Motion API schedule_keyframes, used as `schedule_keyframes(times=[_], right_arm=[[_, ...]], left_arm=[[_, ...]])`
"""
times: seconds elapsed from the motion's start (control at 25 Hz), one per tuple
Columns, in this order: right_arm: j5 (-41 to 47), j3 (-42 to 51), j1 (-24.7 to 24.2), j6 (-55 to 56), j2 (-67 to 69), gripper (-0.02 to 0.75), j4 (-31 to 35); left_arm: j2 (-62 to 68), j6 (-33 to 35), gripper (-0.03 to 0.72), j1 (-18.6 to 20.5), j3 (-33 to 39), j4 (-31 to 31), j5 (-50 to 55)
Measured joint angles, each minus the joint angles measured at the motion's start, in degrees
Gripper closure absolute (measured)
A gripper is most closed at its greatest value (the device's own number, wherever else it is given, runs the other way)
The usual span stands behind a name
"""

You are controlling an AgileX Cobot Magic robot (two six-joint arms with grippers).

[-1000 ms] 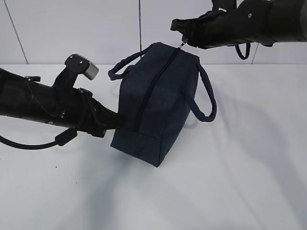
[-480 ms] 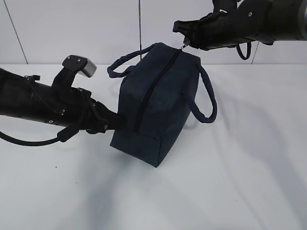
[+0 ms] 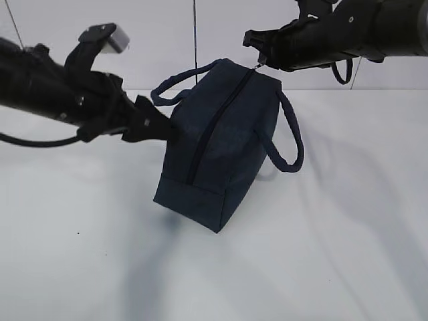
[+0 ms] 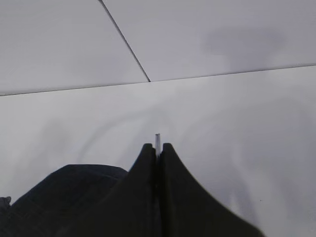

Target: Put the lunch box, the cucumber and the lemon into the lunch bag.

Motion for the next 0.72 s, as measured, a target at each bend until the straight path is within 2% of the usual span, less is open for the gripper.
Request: schedule_keyframes(times=[0.16, 0.36, 0.72], right_arm=[[0.13, 0.0, 0.0, 0.0, 0.0, 0.721, 0.0], [0.75, 0.0, 0.0, 0.0, 0.0, 0.721, 1.05], [1.09, 0.0, 0.0, 0.0, 0.0, 0.721, 1.92]], left_arm=[[0.0, -11.26, 0.316, 0.0, -9.35, 10.4, 3.0], [1.04, -21.74, 0.326, 0.0, -20.4, 22.81, 4.5], [12.82, -33.27, 0.328, 0.0, -39.44, 33.57, 15.55]])
